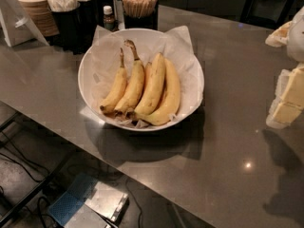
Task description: Pick banana from white bowl
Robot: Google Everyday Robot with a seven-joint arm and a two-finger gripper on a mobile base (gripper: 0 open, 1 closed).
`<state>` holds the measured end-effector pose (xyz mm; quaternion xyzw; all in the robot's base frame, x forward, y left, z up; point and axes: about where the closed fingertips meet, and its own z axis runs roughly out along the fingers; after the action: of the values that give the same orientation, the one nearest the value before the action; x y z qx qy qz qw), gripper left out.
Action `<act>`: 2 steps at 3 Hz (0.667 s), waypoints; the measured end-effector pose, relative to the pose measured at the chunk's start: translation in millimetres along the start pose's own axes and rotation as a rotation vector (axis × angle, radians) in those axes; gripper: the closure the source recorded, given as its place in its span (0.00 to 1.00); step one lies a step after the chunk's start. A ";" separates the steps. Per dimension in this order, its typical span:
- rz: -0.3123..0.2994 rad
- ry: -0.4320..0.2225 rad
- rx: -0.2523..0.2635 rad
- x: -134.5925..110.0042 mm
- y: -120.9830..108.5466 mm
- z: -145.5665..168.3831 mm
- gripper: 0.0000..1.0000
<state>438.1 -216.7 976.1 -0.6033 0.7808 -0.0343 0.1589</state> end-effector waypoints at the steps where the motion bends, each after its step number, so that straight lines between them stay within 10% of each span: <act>1: 0.000 0.000 0.000 0.0 0.0 0.0 0.00; 2: -0.023 -0.033 -0.012 -2.6 -0.6 -2.0 0.00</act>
Offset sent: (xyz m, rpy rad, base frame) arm 0.0003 0.0030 0.0004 0.0626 0.0257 0.0790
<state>438.7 -214.6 978.7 -0.6137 0.7712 -0.0215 0.1675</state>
